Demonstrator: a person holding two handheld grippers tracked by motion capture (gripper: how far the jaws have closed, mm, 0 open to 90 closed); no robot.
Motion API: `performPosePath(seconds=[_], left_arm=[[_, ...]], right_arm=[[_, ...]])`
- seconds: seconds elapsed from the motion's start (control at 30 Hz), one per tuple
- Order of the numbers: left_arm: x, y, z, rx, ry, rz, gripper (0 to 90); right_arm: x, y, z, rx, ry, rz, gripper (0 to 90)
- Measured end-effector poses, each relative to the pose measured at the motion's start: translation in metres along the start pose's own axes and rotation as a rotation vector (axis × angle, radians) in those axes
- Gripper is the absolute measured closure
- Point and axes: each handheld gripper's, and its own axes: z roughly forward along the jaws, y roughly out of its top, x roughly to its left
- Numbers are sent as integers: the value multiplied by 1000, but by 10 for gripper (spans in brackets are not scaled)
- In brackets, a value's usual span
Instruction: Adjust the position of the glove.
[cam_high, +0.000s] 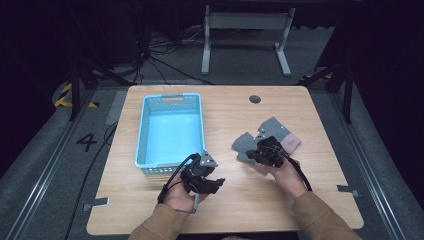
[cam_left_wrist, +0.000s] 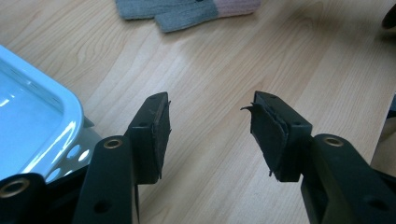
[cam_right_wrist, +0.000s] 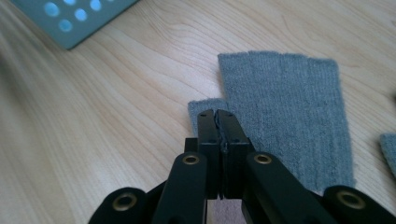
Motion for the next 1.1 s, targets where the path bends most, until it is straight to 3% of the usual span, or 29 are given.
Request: performPosePath(seconds=[0.07, 0.57, 0.77, 1.1], left_arm=[[0, 0, 2, 2, -3, 4, 480], [0, 0, 3, 5, -1, 5, 477], [0, 0, 3, 8, -1, 9, 476], [-1, 6, 7, 3, -14, 22, 475]], right_arm=[[1, 0, 7, 15, -17, -10, 892], [0, -2, 23, 52, -8, -13, 886], [0, -3, 22, 58, 4, 10, 888], [5, -9, 14, 97, 25, -5, 889]])
